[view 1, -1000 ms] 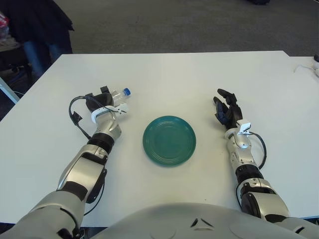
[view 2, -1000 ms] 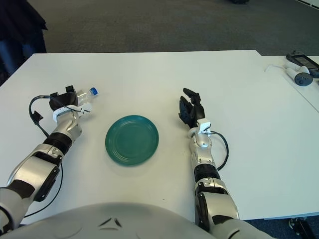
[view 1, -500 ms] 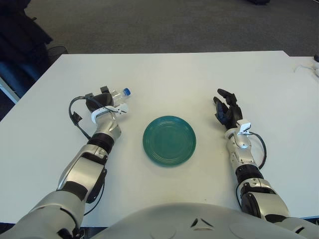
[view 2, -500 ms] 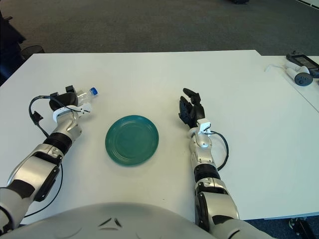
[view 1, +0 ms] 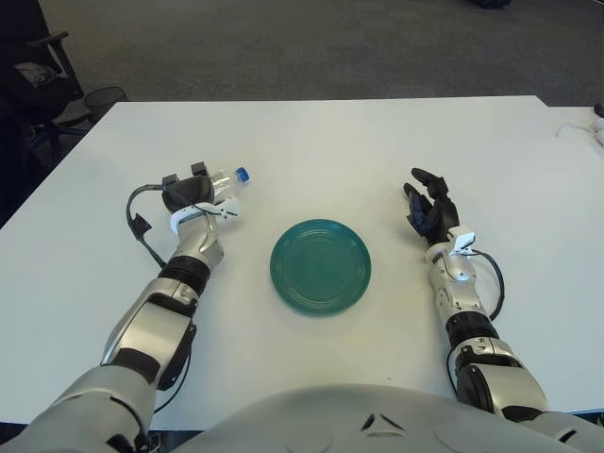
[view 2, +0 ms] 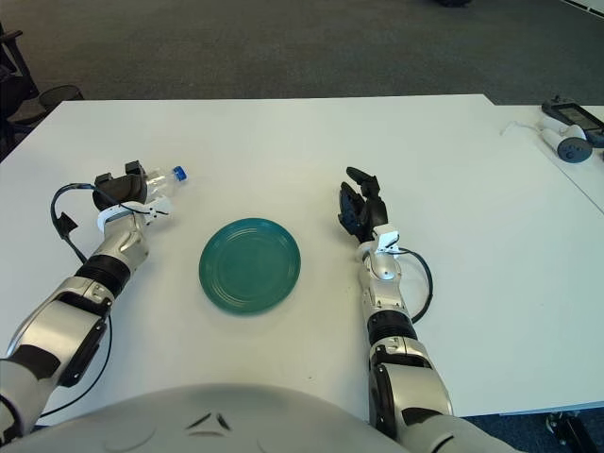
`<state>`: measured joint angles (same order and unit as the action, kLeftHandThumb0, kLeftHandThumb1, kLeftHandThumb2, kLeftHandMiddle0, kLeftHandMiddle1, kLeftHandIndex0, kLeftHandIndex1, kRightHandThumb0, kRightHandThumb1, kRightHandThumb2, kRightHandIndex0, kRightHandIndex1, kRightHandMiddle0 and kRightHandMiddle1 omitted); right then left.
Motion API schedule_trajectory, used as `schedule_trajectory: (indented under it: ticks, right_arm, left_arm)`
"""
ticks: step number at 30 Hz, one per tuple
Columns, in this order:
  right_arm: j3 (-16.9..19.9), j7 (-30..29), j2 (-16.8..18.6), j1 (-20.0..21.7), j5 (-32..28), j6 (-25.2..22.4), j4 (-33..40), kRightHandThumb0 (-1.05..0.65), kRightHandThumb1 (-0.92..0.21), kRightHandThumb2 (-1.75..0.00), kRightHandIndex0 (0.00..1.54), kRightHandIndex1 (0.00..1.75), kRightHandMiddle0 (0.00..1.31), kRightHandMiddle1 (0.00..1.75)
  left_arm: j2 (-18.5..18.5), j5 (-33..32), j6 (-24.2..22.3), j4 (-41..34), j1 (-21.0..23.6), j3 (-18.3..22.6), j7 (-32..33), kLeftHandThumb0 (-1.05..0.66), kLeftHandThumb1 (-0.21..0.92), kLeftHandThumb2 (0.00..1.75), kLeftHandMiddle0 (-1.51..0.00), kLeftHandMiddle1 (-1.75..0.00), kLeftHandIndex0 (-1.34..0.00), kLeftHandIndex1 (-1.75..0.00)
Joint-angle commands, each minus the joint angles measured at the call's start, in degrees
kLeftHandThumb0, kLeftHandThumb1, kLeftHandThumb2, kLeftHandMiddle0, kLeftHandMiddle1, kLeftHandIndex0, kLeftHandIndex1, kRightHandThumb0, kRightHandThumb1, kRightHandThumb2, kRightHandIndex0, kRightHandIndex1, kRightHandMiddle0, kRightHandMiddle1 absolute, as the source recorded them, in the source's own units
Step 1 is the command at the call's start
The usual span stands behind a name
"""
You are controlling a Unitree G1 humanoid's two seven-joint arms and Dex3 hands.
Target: Put the bottle into the plate.
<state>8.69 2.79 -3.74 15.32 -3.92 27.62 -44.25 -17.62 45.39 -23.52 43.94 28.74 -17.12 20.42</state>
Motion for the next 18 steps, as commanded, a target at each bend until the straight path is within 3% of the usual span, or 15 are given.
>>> schedule_trajectory:
  ticks: [1,2,3,7,9,14,18]
  right_arm:
    - [0.5,-0.4,0.8,-6.5,-0.4,-7.5,-8.2,-0.55,-0.87,-0.62,0.43,0.02,0.0,0.77]
    - [0.4,-0.4,0.8,-6.5,-0.4,-7.6,-8.2,-0.55,-0.87,-0.62,0.43,0.02,0.0,0.77]
    - [0.4,-0.5,0.7,-6.4,-0.3,-7.7,-8.2,-0.56,-0.87,-0.62,0.43,0.02,0.0,0.77]
    - [0.4,-0.6,0.7,-6.5,-0.2,-7.9,-8.1,-0.56,-0.88,-0.62,0.42,0.01,0.0,0.77]
    - [0.4,-0.5,0.7,-6.4,-0.3,-7.9,-8.3,-0.56,-0.88,-0.61,0.43,0.01,0.0,0.77]
    - [0.6,-0.4,0.5,-6.2,-0.4,-7.8,-8.6,-0.56,-0.87,-0.61,0.43,0.02,0.0,0.77]
    - [0.6,-0.2,0.3,-6.1,-0.4,-7.7,-8.9,-0.56,-0.87,-0.61,0.43,0.02,0.0,0.77]
  left_arm:
    - [-0.1,-2.3,-0.3,-8.1,-4.8,0.1,-3.9,-0.44,0.44,1.07,-0.74,-1.11,-0.59,-1.62]
    - [-0.5,-2.5,0.3,-10.0,-5.1,0.3,-3.6,-0.44,0.44,1.08,-0.74,-1.11,-0.59,-1.63]
    - [-0.8,-2.9,2.1,-10.9,-5.5,0.7,-2.5,-0.28,0.38,1.13,-0.73,-1.19,-0.59,-1.67]
    - [-2.0,-4.8,8.9,-13.5,-6.9,2.0,1.1,-0.08,0.17,1.38,-0.82,-1.36,-0.63,-1.73]
    - [-2.4,-6.4,13.2,-15.9,-7.5,3.0,2.3,-0.04,0.07,1.56,-0.82,-1.58,-0.64,-1.74]
    - [-2.6,-10.8,21.6,-24.6,-9.6,5.4,1.6,-0.01,-0.04,1.69,-0.88,-1.66,-0.68,-1.74]
    - [-1.0,-16.1,28.7,-26.6,-10.9,7.6,1.3,-0.01,-0.04,1.7,-0.88,-1.69,-0.67,-1.75]
